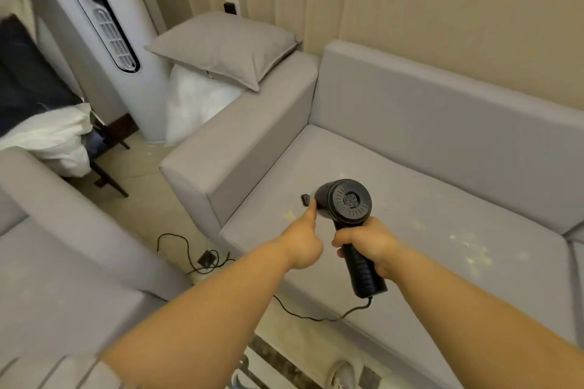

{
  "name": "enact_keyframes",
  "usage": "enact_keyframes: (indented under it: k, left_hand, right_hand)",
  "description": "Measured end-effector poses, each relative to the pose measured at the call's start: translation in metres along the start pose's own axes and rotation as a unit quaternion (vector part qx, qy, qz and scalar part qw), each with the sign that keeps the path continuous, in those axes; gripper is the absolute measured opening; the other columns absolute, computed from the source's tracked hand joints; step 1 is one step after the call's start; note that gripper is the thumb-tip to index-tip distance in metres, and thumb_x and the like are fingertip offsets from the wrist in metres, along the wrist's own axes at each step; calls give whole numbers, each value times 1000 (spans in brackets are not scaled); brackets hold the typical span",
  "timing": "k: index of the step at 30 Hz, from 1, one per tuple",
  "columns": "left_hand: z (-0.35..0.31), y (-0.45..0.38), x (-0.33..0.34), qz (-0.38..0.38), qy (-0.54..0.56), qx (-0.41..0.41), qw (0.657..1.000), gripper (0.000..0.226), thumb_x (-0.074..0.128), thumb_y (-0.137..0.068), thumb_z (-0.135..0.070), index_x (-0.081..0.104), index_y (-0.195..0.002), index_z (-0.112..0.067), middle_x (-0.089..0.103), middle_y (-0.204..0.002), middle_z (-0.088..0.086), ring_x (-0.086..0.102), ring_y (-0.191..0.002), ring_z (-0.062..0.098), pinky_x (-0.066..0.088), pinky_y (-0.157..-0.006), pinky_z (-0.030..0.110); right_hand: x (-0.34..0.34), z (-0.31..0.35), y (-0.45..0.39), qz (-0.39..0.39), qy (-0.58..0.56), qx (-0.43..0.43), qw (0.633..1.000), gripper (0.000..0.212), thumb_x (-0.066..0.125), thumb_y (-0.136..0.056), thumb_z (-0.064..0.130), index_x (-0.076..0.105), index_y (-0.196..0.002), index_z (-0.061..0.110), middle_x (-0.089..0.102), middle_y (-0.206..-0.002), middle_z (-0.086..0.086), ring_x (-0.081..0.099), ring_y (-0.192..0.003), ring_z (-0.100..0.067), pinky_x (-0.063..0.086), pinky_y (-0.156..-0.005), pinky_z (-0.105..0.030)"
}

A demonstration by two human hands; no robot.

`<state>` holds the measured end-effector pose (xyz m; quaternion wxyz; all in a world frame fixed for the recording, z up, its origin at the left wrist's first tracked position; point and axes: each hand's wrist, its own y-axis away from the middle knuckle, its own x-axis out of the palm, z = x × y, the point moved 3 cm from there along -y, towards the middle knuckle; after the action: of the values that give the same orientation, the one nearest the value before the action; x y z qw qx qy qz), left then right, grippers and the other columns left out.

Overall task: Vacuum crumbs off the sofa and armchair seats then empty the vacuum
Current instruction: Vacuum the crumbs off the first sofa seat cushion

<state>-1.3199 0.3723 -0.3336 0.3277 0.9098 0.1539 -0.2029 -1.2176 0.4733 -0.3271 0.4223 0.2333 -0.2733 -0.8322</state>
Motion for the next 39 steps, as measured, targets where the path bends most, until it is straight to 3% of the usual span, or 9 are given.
enact_keyframes:
  k: [3, 6, 12, 16, 19, 24, 29, 34, 39]
  left_hand:
    - [4, -15, 5, 5, -12, -7, 1000, 87, 41, -90, 1, -14, -150, -31, 43, -141, 16, 50, -120, 24, 43, -100, 38]
    - [4, -33, 9, 7, -16, -13, 1000, 87, 41, -90, 1, -14, -150, -32, 38, -146, 13, 47, -126, 28, 42, -103, 39]
    - [7, -73, 16, 6, -17, -44, 999, 86, 42, -91, -2, -14, -150, -31, 31, -152, 10, 41, -132, 24, 36, -98, 27]
    - [11, -93, 23, 3, 13, -66, 998, 88, 44, -93, -4, -18, -147, -35, 32, -151, 11, 43, -130, 22, 34, -93, 22]
    - [20, -107, 19, 4, 25, -70, 997, 89, 44, -93, -3, -19, -146, -36, 29, -153, 11, 43, -130, 21, 33, -90, 20]
    - [39, -126, 4, 4, 27, -68, 997, 92, 47, -91, -4, -20, -146, -36, 30, -153, 8, 46, -127, 21, 37, -91, 22]
    - [60, -145, -14, 3, 31, -67, 997, 93, 48, -91, -5, -20, -146, -36, 43, -143, 10, 50, -123, 26, 43, -98, 33]
    - [79, -167, -26, 35, 20, -61, 997, 90, 47, -93, -6, -19, -147, -34, 35, -149, 10, 47, -127, 24, 40, -99, 30]
    - [88, -175, -21, 71, 20, -60, 995, 93, 48, -93, -6, -22, -145, -38, 29, -153, 13, 43, -131, 24, 36, -100, 28]
  right_hand:
    - [-2, -8, -19, -1, 5, -7, 1000, 26, 71, -74, -5, 61, -94, 9, 65, -76, -13, 64, -58, -20, 53, -51, -28]
    - [-10, -13, -43, 4, 9, -8, 1000, 28, 70, -75, -5, 62, -97, 9, 64, -76, -13, 64, -59, -22, 55, -56, -31]
    - [-25, -18, -93, 30, 17, 0, 999, 51, 73, -75, -2, 52, -120, 10, 64, -92, -15, 65, -67, -26, 55, -60, -35]
    - [-28, -22, -118, 24, 40, 0, 999, 51, 75, -79, 11, 53, -124, 20, 65, -101, -11, 64, -89, -28, 55, -82, -43]
    - [-25, -18, -132, 24, 67, -1, 997, 45, 73, -85, 22, 54, -125, 22, 65, -100, -6, 62, -89, -23, 51, -81, -38]
    - [-7, -12, -154, 13, 67, 3, 998, 45, 73, -85, 20, 53, -126, 21, 66, -104, -14, 63, -94, -33, 53, -93, -52]
    - [17, -8, -178, -2, 63, 22, 998, 46, 73, -85, 20, 52, -126, 21, 66, -104, -11, 64, -95, -31, 54, -92, -49]
    - [35, -9, -200, -21, 67, 45, 996, 47, 73, -85, 20, 51, -127, 22, 65, -101, -7, 63, -92, -29, 54, -87, -45]
    - [38, -18, -202, -39, 74, 89, 992, 45, 73, -84, 18, 51, -123, 21, 66, -102, -13, 65, -97, -36, 54, -91, -52]
